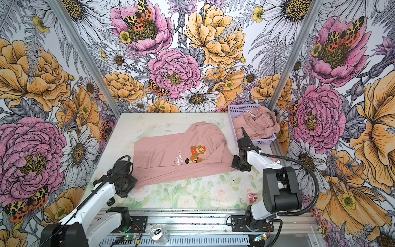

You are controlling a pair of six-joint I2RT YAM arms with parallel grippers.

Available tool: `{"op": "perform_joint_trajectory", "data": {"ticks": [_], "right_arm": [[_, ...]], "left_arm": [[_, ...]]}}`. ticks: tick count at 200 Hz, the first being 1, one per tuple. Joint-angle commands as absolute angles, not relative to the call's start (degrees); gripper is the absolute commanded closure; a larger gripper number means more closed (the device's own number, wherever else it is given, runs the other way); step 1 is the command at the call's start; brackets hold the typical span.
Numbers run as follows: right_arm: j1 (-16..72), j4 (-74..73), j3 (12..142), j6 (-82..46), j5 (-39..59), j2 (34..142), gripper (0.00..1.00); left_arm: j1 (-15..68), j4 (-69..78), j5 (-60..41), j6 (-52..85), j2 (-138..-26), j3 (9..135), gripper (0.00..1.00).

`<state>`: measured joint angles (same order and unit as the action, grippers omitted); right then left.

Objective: Fold and stack the mixed laundry pile

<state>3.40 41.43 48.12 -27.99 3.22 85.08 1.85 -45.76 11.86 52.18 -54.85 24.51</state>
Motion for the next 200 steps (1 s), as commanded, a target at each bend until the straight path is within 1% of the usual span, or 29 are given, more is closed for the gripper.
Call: {"op": "perform_joint_trajectory", "data": {"ticks": [1, 38, 67, 96, 107, 113, 118, 125, 142, 177, 200], "right_arm": [[2.92, 45.82, 47.14, -28.80, 1.06, 81.36, 1.00], [2.99, 47.72, 45.11, -29.07, -0.06, 78.96, 1.00], [3.43, 47.81, 44.49, -30.00, 2.06, 79.19, 1.00], [3.78, 47.86, 44.70, -30.38, 2.08, 81.10, 1.00], [3.75, 48.14, 45.10, -30.40, 2.41, 81.47, 0.94], [3.78, 48.40, 45.45, -30.41, 2.63, 81.43, 0.88], [3.78, 48.72, 45.89, -30.39, 2.72, 81.29, 0.82], [3.82, 49.14, 46.48, -30.41, 2.86, 80.98, 0.78], [3.87, 50.80, 48.62, -30.45, 2.81, 80.23, 0.71], [5.37, 51.77, 53.36, -31.13, 4.45, 78.66, 0.64], [8.66, 51.23, 56.04, -32.96, 6.07, 79.63, 0.60]], "left_arm": [[3.76, -49.96, 17.48, 55.28, -54.05, 25.88, 1.00], [4.63, -51.06, 18.67, 56.40, -53.26, 25.78, 1.00], [6.62, -51.52, 18.25, 58.15, -53.83, 25.13, 1.00], [6.51, -51.51, 18.65, 58.72, -52.71, 24.36, 1.00], [6.28, -51.53, 18.38, 58.72, -52.50, 24.35, 1.00], [6.27, -51.52, 18.13, 58.74, -52.48, 24.39, 1.00], [6.40, -51.54, 17.98, 58.80, -52.55, 24.41, 0.97], [6.42, -51.57, 17.78, 58.89, -52.56, 24.50, 0.92], [6.32, -51.52, 17.40, 58.97, -52.32, 24.82, 0.78], [6.44, -52.76, 17.47, 58.64, -50.84, 27.24, 0.53], [6.38, -54.68, 18.60, 58.10, -49.89, 30.52, 0.45]]}}
